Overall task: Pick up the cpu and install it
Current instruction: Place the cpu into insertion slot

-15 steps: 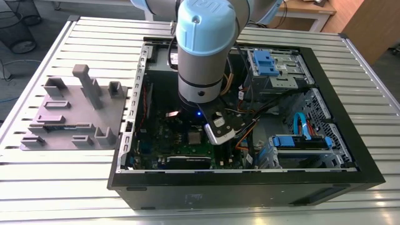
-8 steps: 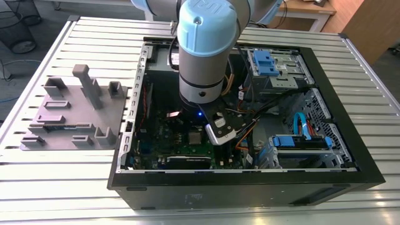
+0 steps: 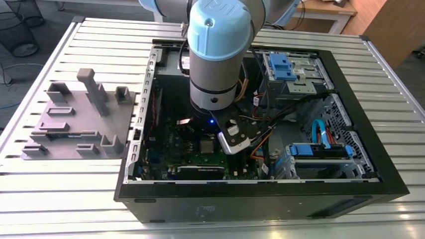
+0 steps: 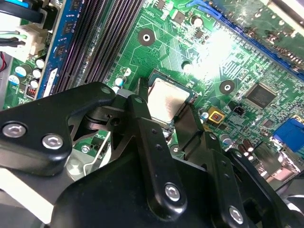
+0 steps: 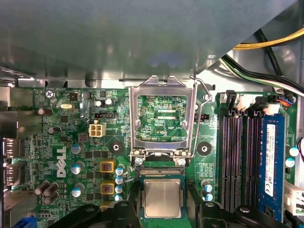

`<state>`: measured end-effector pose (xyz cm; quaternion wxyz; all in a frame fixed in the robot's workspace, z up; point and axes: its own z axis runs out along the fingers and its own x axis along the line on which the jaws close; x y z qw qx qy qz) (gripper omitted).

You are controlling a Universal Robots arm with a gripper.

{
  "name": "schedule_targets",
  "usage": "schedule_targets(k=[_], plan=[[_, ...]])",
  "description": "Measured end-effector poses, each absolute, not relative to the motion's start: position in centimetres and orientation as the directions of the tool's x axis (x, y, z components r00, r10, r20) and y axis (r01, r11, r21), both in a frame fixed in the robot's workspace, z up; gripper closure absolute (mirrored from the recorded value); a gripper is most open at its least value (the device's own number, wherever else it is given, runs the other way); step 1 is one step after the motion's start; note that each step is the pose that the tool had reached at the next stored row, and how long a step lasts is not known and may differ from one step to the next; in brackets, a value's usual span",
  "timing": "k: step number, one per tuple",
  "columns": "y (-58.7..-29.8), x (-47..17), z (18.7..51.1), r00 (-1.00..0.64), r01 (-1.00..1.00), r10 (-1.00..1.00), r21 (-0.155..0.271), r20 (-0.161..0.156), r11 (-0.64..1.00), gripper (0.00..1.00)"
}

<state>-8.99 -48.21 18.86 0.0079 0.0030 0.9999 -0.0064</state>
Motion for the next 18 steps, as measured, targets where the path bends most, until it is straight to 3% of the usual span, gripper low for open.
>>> schedule_targets(k=[8,9,18], plan=[[-48.21,-8.98,18.8,-1.0,0.006,0.006,-0.012,-0.016,1.0,0.5],[-48.21,-8.99,18.8,-1.0,0.006,0.006,-0.012,-0.016,1.0,0.45],[-48.2,-8.99,19.17,-1.0,0.006,0.006,-0.012,-0.016,1.0,0.45]])
